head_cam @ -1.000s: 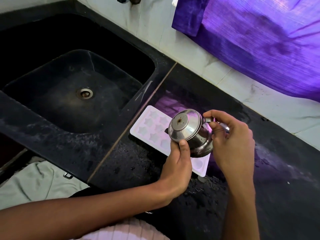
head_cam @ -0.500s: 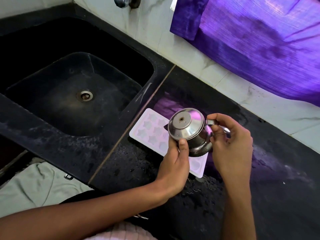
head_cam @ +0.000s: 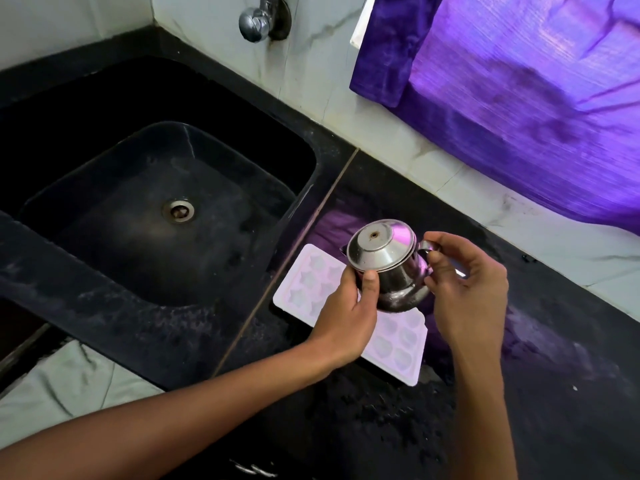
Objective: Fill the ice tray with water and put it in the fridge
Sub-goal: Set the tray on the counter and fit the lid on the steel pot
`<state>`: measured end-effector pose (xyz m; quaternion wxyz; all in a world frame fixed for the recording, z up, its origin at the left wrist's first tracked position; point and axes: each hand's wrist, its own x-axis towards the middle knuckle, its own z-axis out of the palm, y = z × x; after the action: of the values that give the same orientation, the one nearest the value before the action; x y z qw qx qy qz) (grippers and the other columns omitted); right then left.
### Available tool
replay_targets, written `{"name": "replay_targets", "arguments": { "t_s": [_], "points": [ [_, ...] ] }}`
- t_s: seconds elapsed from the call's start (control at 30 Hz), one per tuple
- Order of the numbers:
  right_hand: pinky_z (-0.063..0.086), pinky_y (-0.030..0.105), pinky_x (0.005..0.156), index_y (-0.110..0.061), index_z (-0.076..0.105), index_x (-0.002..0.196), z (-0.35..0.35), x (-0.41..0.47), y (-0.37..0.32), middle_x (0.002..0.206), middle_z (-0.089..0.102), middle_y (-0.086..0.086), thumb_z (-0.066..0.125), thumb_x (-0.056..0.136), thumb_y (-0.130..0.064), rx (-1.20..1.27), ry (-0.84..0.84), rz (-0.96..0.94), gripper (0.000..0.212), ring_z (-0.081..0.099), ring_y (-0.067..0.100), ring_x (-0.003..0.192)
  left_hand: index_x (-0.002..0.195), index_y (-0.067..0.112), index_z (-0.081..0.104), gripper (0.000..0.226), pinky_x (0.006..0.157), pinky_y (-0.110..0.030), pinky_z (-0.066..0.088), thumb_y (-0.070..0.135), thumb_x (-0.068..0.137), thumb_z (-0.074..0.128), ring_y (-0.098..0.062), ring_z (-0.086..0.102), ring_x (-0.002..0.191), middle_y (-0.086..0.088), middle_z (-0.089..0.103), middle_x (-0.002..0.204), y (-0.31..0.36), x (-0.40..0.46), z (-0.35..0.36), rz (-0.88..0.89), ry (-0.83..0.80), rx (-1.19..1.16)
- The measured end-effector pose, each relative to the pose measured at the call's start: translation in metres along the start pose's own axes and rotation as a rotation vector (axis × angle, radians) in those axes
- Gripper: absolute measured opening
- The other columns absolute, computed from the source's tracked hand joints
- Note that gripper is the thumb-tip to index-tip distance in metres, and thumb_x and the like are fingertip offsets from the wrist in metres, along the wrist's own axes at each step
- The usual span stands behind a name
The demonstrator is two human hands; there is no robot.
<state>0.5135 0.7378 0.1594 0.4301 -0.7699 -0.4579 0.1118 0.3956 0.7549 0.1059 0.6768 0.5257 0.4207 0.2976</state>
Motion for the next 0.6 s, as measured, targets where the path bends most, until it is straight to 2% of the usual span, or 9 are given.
{"name": "replay_targets", "arguments": {
  "t_s": [0.1, 0.2, 0.5, 0.6],
  "points": [
    [0.057, 0.042, 0.081, -0.037, 0.066, 0.094, 0.008, 0.006, 0.001, 0.089, 0.065, -0.024, 0.059, 0.09, -0.008, -0.031, -0.014, 0.01, 0.031, 0.064, 0.0, 0.088, 0.132, 0.024, 0.039, 0.046, 0.089, -0.022, 0.036, 0.049, 0.097, 0.022, -0.002, 0.047, 0.103, 0.016, 0.05, 0.114, -0.003, 0.011, -0.008, -0.045, -0.018, 0.018],
    [0.057, 0.042, 0.08, -0.034, 0.068, 0.096, 0.017, 0.009, 0.004, 0.091, 0.066, -0.022, 0.059, 0.09, -0.007, -0.05, -0.015, 0.022, 0.029, 0.064, 0.003, 0.089, 0.131, 0.022, 0.04, 0.047, 0.097, -0.031, 0.039, 0.05, 0.097, 0.022, -0.011, 0.05, 0.114, 0.009, 0.054, 0.122, -0.009, 0.02, -0.013, -0.066, -0.029, 0.04],
    [0.058, 0.043, 0.078, -0.037, 0.068, 0.093, 0.024, 0.014, 0.007, 0.089, 0.067, -0.019, 0.059, 0.09, -0.008, -0.126, -0.008, 0.027, 0.031, 0.065, 0.006, 0.085, 0.132, 0.023, 0.04, 0.047, 0.098, -0.031, 0.037, 0.049, 0.097, 0.021, -0.012, 0.048, 0.117, 0.007, 0.053, 0.127, -0.015, 0.025, -0.016, -0.121, -0.073, 0.031],
    [0.058, 0.041, 0.077, -0.038, 0.067, 0.093, 0.025, 0.014, 0.005, 0.087, 0.065, -0.022, 0.059, 0.09, -0.008, -0.147, -0.01, 0.023, 0.031, 0.064, 0.003, 0.082, 0.132, 0.023, 0.04, 0.047, 0.091, -0.027, 0.035, 0.049, 0.098, 0.02, -0.009, 0.048, 0.107, 0.01, 0.053, 0.119, -0.013, 0.026, -0.015, -0.123, -0.079, 0.028]
  ]
}}
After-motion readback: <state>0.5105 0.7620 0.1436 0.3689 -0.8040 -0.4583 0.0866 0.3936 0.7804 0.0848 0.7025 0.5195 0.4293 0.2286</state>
